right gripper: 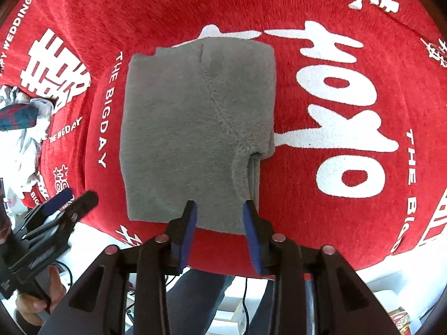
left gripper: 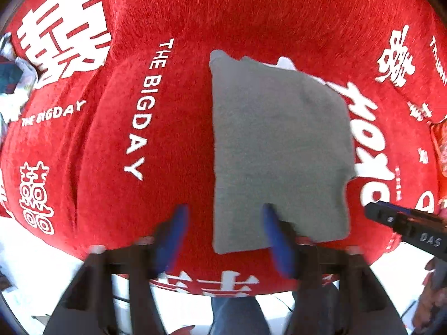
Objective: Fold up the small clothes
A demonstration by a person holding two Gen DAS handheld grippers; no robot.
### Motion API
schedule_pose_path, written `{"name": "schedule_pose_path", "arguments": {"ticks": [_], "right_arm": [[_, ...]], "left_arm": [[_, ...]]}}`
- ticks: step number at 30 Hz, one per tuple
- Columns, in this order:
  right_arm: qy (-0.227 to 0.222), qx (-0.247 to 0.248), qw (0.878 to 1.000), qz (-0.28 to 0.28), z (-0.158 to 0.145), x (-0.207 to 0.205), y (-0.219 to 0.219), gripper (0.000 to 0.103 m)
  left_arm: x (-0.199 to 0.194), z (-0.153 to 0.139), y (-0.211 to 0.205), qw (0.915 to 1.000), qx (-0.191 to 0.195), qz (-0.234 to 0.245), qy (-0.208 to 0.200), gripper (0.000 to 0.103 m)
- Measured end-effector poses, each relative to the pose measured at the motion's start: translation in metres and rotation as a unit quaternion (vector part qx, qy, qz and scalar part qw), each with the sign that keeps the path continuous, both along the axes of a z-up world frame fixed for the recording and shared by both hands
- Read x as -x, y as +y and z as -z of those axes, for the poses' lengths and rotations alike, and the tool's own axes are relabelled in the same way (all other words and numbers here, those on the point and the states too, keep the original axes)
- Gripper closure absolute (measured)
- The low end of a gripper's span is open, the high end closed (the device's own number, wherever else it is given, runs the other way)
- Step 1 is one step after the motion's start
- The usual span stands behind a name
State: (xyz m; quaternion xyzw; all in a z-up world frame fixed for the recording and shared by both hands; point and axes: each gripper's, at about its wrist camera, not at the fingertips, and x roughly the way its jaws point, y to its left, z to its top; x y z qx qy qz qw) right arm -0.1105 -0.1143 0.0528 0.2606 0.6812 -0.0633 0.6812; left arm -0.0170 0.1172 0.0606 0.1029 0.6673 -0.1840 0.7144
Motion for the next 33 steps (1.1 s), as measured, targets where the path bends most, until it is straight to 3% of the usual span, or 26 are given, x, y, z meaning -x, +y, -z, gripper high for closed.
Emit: {"name": "schedule_pose_path", "arguments": {"ticks": [1, 4, 7, 9, 11, 13, 16, 19, 25, 33], "right_arm": [[-0.001, 0.002, 1.000, 0.001, -0.004, 0.001, 0.000, 0.060], [-0.005, 0.006, 1.000, 0.004, -0.011, 0.000, 0.001, 0.053], [-0.015, 0.009, 1.000, 0.005, -0.021, 0.000, 0.003, 0.037], [-0.024, 0.015, 1.000, 0.003, -0.029, 0.000, 0.006, 0.024], [-0.035, 0.020, 0.999, 0.006, -0.038, -0.002, 0.008, 0.023], [-0.041, 0.029, 0.999, 0.013, -0.045, -0.002, 0.010, 0.015], [-0.043, 0.049, 0.998, 0.021, -0.055, -0.003, 0.011, 0.014], [-0.044, 0.066, 0.997, 0.025, -0.064, -0.002, 0.013, 0.014], [-0.028, 0.043, 0.998, 0.028, -0.073, -0.005, 0.016, 0.014], [-0.011, 0.061, 0.998, 0.011, -0.087, -0.008, 0.016, 0.014]], "left_arm": [[0.001, -0.004, 0.001, 1.0000, 0.006, -0.003, -0.002, 0.005], [0.001, -0.015, -0.001, 0.9998, -0.006, 0.003, -0.020, 0.003], [-0.001, -0.021, -0.003, 0.9993, -0.025, 0.004, -0.028, 0.001], [-0.003, -0.028, -0.002, 0.9990, -0.023, -0.001, -0.038, 0.001], [-0.005, -0.034, -0.001, 0.9989, -0.013, -0.003, -0.045, 0.001], [-0.006, -0.036, -0.002, 0.9990, -0.010, 0.004, -0.043, 0.001], [-0.007, -0.039, -0.006, 0.9978, -0.027, 0.022, -0.056, 0.001], [-0.006, -0.044, -0.005, 0.9979, -0.016, 0.028, -0.056, 0.001], [0.000, -0.059, -0.001, 0.9987, -0.012, 0.024, -0.044, 0.001], [0.003, -0.082, 0.002, 0.9978, -0.020, 0.016, -0.062, 0.001]]}}
